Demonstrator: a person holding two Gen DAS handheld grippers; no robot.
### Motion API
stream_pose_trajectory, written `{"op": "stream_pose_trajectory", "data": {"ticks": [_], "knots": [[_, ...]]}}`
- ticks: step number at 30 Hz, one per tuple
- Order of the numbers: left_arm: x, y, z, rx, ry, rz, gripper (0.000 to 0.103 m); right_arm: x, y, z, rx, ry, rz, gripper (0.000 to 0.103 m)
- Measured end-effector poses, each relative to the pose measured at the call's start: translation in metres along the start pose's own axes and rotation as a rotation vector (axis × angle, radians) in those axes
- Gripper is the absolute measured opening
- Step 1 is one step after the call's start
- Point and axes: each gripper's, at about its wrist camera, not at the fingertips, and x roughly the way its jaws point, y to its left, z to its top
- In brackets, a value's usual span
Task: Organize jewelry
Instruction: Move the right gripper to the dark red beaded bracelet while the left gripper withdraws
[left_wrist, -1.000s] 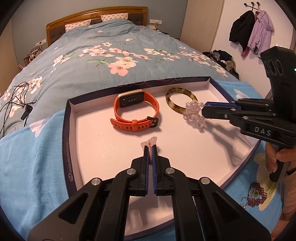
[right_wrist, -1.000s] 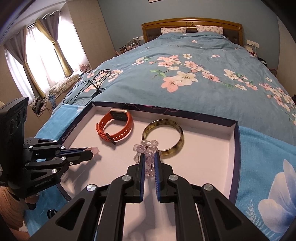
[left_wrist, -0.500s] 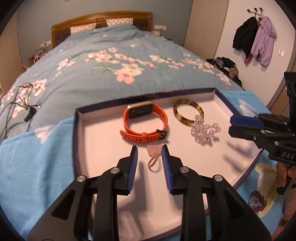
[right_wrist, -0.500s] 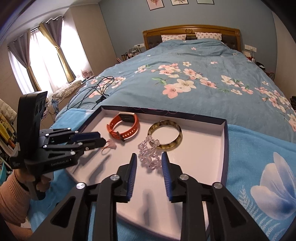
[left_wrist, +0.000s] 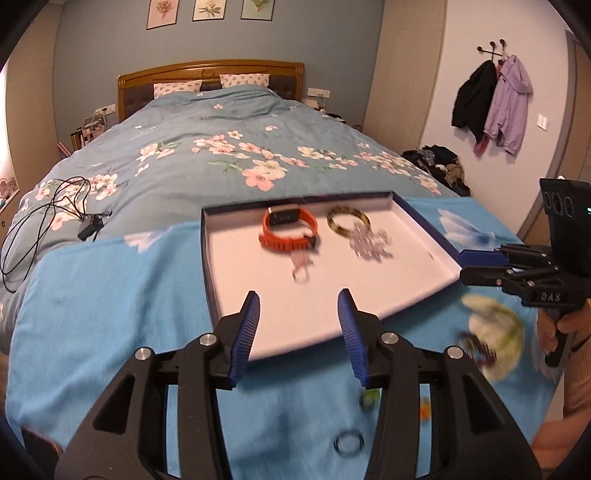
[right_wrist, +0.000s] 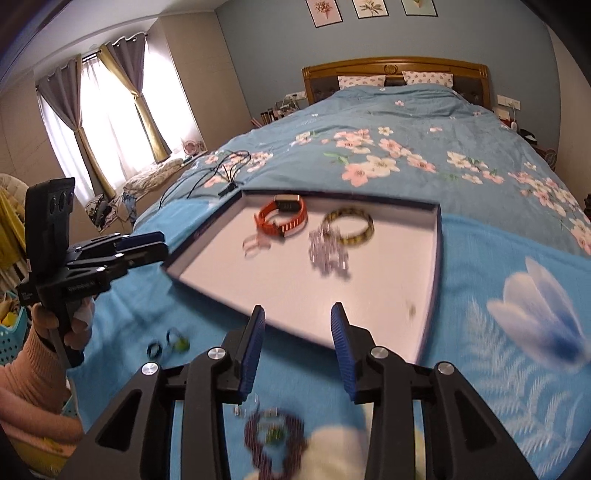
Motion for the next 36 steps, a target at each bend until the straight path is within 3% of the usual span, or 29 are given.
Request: {"op": "stream_pose_trajectory", "data": {"ticks": [11,18,24,27,31,36], "knots": [[-0.018,-0.012,-0.063,0.01,0.065,-0.018,0.044,-0.016,0.005,-0.057,-0.004,0.089,-0.063,0.035],[-0.023,-0.024,-0.08,0.009,0.082,-0.025,0.045,-0.015,0.016,-0.075,-0.02,0.115,-0.09,0.034],[-0.024,-0.027,-0.085,-0.002,0.087,-0.021,0.047,-0.01,0.024,-0.077,-0.059,0.125,-0.138,0.027],[-0.024,-0.028,-0.087,-0.006,0.091,-0.026,0.047,-0.01,0.028,-0.078,-0.068,0.127,-0.13,0.013],[-0.023,-0.03,-0.087,0.0,0.094,-0.028,0.047,-0.01,0.03,-0.078,-0.056,0.122,-0.113,0.004],[-0.023,-0.033,-0.089,0.019,0.101,-0.033,0.047,-0.016,0.026,-0.075,-0.013,0.092,-0.09,0.002]]}}
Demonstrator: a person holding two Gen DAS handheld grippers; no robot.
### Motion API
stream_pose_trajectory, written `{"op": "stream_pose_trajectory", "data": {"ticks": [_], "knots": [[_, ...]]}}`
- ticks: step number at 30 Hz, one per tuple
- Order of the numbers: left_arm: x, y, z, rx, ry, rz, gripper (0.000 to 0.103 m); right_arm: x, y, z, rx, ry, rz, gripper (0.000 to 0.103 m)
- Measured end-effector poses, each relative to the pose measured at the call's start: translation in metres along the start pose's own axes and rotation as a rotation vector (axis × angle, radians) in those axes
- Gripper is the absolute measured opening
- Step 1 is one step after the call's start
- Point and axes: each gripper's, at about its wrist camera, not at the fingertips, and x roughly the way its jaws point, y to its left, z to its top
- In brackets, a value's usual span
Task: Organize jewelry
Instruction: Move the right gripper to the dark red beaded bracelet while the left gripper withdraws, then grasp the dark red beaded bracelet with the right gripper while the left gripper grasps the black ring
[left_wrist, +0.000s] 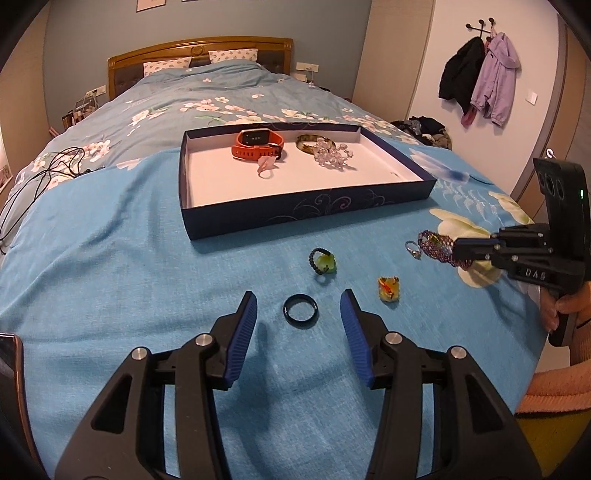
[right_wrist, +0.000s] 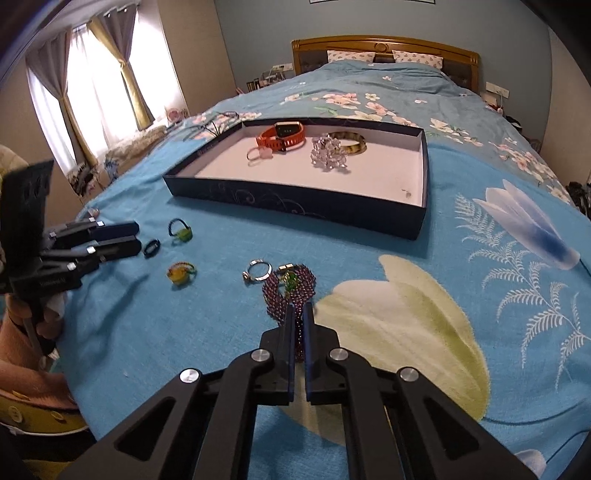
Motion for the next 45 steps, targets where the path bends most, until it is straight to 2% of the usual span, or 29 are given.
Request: {"op": "stream_pose_trajectory", "data": {"ticks": [8,18,23,35,45], "knots": [[0.006,-0.005,0.0,0.04,0.031,0.016,0.042,-0.015,0.012,0.02,-0.023,-0.083,0.041,0.002],[0.018,-0.008,-0.001,0.071,0.077,0.004,0.038,-0.024,0.023,0.043,-0.063,-0.14,0.071,0.002],[0.019,-0.004,0.0,0.053,0.079,0.027,0.022,-0.028,0.026,0.05,-0.073,-0.157,0.079,0.002],[0.011,-0.006,0.003,0.046,0.048,0.009,0.022,-0.028,0.023,0.057,-0.072,-0.167,0.083,0.002],[-0.003,-0.003,0.023,0.043,-0.02,-0.006,0.022,-0.03,0.019,0.071,-0.089,-0.19,0.085,0.002]]}}
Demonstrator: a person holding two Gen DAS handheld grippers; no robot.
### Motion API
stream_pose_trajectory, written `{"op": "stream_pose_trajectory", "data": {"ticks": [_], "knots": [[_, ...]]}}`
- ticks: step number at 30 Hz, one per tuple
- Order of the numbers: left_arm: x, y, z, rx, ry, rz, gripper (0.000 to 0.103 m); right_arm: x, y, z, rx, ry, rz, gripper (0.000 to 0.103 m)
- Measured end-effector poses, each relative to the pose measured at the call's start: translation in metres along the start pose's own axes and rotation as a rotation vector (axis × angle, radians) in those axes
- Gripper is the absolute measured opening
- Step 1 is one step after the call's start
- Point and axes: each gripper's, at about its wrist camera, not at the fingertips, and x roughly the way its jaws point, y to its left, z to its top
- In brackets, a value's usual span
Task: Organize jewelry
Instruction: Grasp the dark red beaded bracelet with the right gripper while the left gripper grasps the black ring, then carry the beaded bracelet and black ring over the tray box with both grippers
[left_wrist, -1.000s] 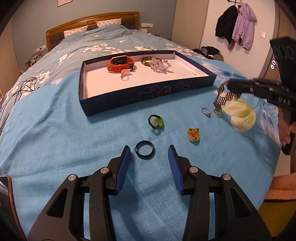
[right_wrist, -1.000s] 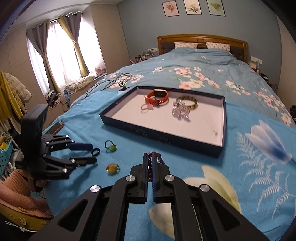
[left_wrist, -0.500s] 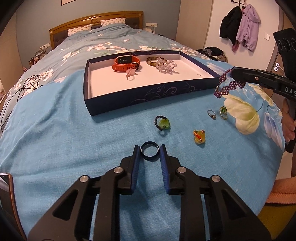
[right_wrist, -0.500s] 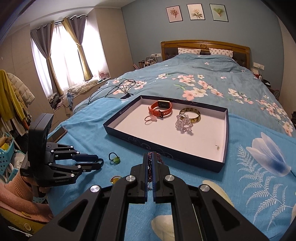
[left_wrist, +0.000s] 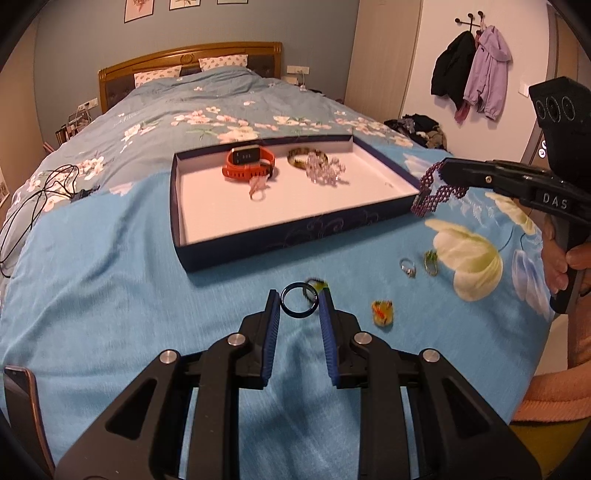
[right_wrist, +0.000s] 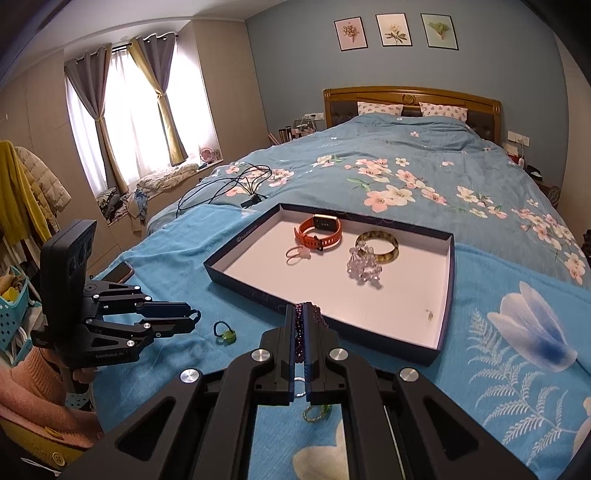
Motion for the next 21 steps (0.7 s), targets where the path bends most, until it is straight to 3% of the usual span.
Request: {"op": "stream_pose_trajectory", "data": {"ticks": [21], "knots": [[0.014,0.006,0.057,0.021,-0.068,0.011,0.022,0.031,-0.015,0.039,-0.024,-0.004,0.008,0.002]]}}
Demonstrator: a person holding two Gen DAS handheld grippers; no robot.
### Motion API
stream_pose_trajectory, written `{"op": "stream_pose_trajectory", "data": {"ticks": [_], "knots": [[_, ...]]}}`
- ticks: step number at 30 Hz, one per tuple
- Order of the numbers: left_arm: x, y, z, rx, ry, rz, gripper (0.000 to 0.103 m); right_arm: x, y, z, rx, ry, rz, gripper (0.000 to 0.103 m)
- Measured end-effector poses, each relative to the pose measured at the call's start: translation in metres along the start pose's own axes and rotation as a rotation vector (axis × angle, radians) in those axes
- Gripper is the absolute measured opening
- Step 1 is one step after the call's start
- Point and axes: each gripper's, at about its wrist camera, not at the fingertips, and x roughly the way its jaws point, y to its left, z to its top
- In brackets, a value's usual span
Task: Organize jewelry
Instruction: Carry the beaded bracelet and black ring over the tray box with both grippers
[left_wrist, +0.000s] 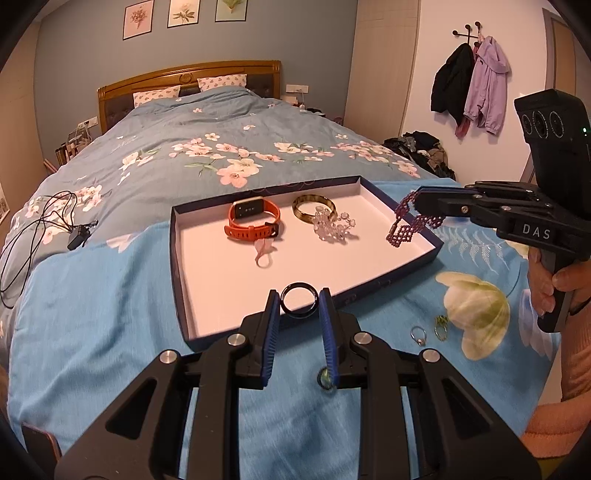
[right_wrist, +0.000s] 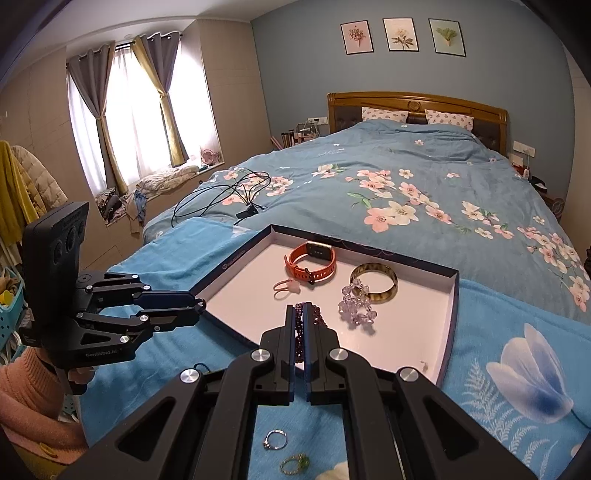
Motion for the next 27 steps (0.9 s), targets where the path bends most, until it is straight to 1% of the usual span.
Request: {"op": "stream_pose_trajectory", "data": {"ticks": [11,19,27], "knots": [[0.029,0.006,0.019,-0.005,0.028,-0.002,0.022,0.03,-0.011,0.01,0.022,0.035,0.021,0.002],[0.05,0.01,0.023,-0.012,0.057,0.004,0.022,0.05,-0.021,0.014,0.045,0.059,0.031,0.002],[0.069,0.014,0.028,-0.019,0.09,0.008,0.022,0.066,-0.024,0.017,0.04,0.078,0.039,0.002]]}}
